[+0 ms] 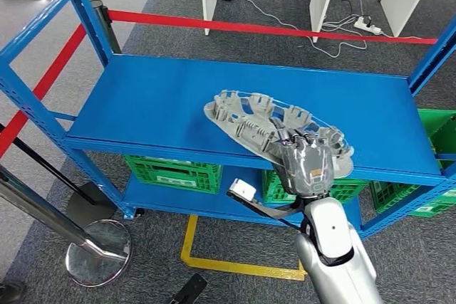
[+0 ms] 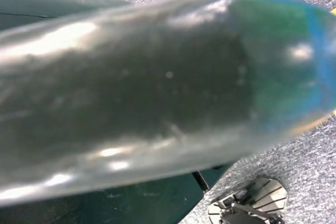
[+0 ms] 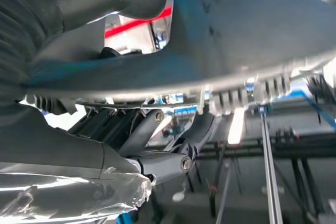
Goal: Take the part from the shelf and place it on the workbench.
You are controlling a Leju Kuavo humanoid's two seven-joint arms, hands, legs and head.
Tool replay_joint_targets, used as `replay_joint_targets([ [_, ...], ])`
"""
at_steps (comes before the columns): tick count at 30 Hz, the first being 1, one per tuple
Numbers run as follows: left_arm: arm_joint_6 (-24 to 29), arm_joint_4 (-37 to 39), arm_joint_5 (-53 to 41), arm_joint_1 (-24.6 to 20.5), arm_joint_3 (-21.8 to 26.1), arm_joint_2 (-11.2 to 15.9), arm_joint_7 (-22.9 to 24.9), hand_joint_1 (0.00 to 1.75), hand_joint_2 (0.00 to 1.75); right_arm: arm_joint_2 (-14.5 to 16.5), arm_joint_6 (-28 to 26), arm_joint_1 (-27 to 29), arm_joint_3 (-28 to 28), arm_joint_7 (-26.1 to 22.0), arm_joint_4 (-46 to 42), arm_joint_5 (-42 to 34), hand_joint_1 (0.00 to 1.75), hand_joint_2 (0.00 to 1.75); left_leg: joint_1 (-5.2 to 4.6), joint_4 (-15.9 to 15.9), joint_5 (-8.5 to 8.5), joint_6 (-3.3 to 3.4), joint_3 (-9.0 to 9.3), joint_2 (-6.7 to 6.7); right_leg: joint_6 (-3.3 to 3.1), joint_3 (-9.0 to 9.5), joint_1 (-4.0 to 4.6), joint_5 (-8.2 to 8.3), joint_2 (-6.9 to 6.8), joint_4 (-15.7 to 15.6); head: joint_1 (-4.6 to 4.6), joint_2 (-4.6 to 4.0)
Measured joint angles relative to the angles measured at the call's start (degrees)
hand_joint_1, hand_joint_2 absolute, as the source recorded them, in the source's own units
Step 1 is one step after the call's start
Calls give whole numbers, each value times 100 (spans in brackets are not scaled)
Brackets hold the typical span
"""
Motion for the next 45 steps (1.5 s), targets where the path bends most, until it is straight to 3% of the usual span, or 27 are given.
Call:
replay_joint_targets([
  [3, 36, 1, 0, -2, -28, 0, 4, 0, 175, 2, -3, 68, 9, 14, -278, 0, 175, 175, 0, 0, 0, 0, 0, 0, 0, 0, 0, 0, 0, 0, 0, 0],
  [20, 280, 48, -85, -115, -611, 0, 291, 0, 175, -155, -64, 285, 381, 219, -1186, 0, 175, 175, 0, 0, 0, 0, -2, 0, 0, -3, 0, 0, 2, 0, 0, 0],
  [36, 472, 72, 187, -192, -1001, 3, 296, 0, 175, -173, -172, 532, 410, -271, -1862, 0, 175, 175, 0, 0, 0, 0, -2, 0, 0, -4, 0, 0, 2, 0, -1, 0],
  [45, 463, 91, 387, -195, -1017, 7, 170, 0, 175, -80, -185, 641, 410, -318, -1956, 0, 175, 175, 0, 0, 0, 0, -2, 0, 0, -3, 0, 0, 1, 0, 0, 0],
])
